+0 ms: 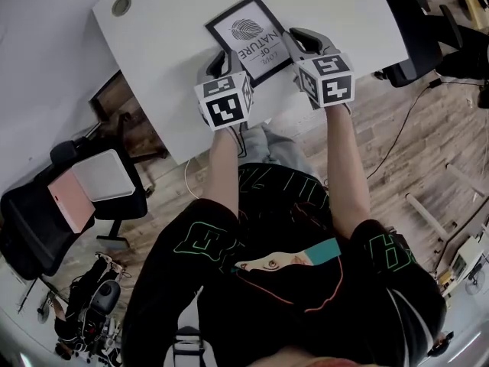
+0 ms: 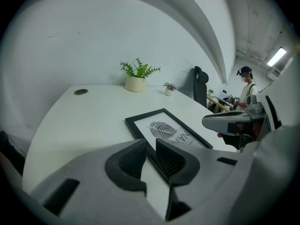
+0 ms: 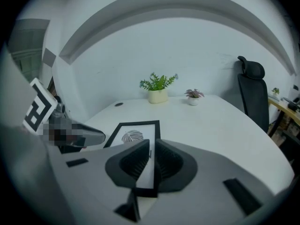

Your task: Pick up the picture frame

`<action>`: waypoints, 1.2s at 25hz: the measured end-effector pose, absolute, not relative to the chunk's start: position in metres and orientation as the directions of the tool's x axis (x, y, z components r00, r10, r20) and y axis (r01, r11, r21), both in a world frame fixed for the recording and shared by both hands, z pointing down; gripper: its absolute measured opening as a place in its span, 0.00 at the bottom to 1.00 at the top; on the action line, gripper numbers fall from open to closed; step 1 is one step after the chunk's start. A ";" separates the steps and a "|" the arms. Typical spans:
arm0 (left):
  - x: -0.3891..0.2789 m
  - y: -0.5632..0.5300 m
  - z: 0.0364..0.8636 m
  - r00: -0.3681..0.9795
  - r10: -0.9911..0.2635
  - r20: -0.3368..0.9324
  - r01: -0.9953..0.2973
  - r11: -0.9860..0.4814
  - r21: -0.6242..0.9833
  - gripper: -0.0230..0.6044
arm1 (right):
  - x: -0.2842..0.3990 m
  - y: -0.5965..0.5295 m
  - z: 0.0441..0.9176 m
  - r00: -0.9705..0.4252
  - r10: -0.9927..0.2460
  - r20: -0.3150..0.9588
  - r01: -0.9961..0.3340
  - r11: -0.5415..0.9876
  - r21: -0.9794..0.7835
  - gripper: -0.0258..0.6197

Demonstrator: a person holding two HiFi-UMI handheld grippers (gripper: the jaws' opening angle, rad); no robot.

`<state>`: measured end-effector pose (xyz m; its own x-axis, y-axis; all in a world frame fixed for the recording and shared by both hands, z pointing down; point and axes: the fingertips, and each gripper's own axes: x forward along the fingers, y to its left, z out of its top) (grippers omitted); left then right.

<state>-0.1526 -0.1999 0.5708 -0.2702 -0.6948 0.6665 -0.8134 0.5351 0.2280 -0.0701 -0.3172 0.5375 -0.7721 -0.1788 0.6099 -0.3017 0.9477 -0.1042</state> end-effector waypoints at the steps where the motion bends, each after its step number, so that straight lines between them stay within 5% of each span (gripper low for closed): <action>1: -0.153 -0.200 0.573 -0.270 -0.687 0.674 -0.808 0.542 0.230 0.16 | -0.072 -0.318 0.539 -0.768 -0.170 0.618 -0.293 0.951 -0.102 0.12; 30: -0.160 -0.206 0.601 -0.274 -0.631 0.726 -0.715 0.639 0.285 0.22 | -0.111 -0.327 0.594 -0.675 -0.027 0.737 -0.200 0.969 -0.147 0.20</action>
<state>-0.1603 -0.2057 0.6010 -0.2739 -0.6307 0.7261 -0.7147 0.6387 0.2851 -0.1106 -0.3267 0.5941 -0.6754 -0.0273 0.7369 -0.1998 0.9687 -0.1473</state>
